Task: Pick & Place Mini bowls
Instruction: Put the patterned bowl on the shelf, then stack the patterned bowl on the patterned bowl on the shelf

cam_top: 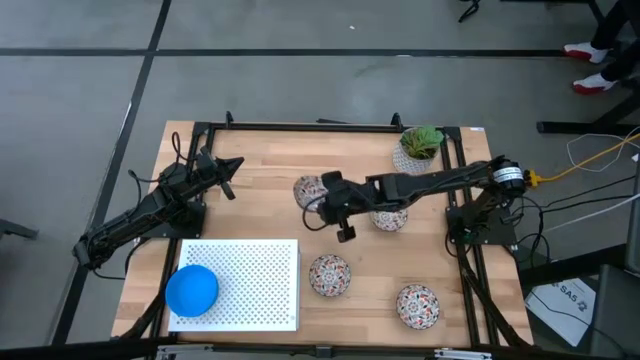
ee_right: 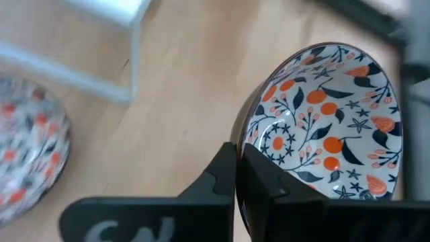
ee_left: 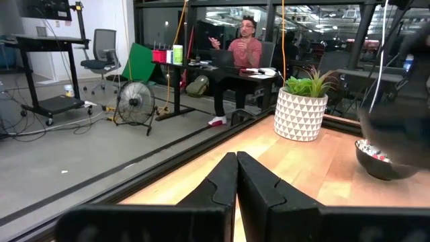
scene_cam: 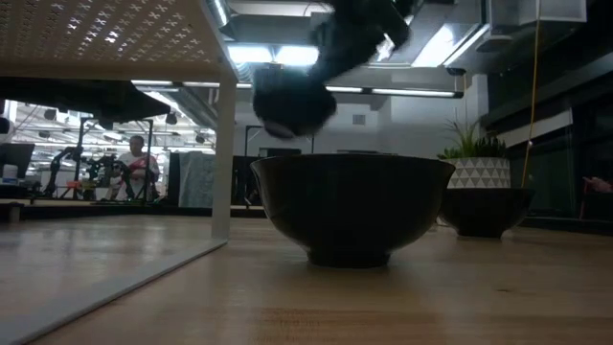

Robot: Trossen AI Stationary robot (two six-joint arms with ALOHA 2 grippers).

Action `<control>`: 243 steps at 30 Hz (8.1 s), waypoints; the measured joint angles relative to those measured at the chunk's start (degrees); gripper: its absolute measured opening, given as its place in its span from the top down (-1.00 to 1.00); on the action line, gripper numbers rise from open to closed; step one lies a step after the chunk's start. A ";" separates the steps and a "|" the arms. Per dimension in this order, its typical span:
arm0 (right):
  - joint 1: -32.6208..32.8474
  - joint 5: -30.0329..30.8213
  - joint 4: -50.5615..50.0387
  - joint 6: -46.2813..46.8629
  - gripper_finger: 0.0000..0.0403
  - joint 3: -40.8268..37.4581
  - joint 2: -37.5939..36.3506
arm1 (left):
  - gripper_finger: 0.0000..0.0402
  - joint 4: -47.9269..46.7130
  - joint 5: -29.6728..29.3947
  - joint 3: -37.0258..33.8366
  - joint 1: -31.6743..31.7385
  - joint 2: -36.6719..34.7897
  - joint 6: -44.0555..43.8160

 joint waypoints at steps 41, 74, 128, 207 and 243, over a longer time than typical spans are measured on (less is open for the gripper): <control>16.12 14.57 2.61 -3.57 0.93 30.99 15.85 | 0.96 0.09 0.00 0.00 -0.01 0.01 -0.01; 22.74 10.52 -11.82 -2.81 0.93 48.16 29.53 | 0.98 0.37 -0.02 -0.02 -0.01 0.01 -0.02; 22.75 -0.04 -25.14 18.76 0.70 55.74 26.17 | 0.98 0.55 -0.01 0.00 -0.01 0.01 0.00; 24.71 -1.86 -4.16 38.90 0.20 12.99 14.42 | 0.97 0.44 0.00 0.00 -0.01 0.01 -0.02; 25.06 -0.39 -0.22 32.93 -0.07 -2.10 14.47 | 0.96 0.44 -0.02 0.00 -0.01 0.01 -0.02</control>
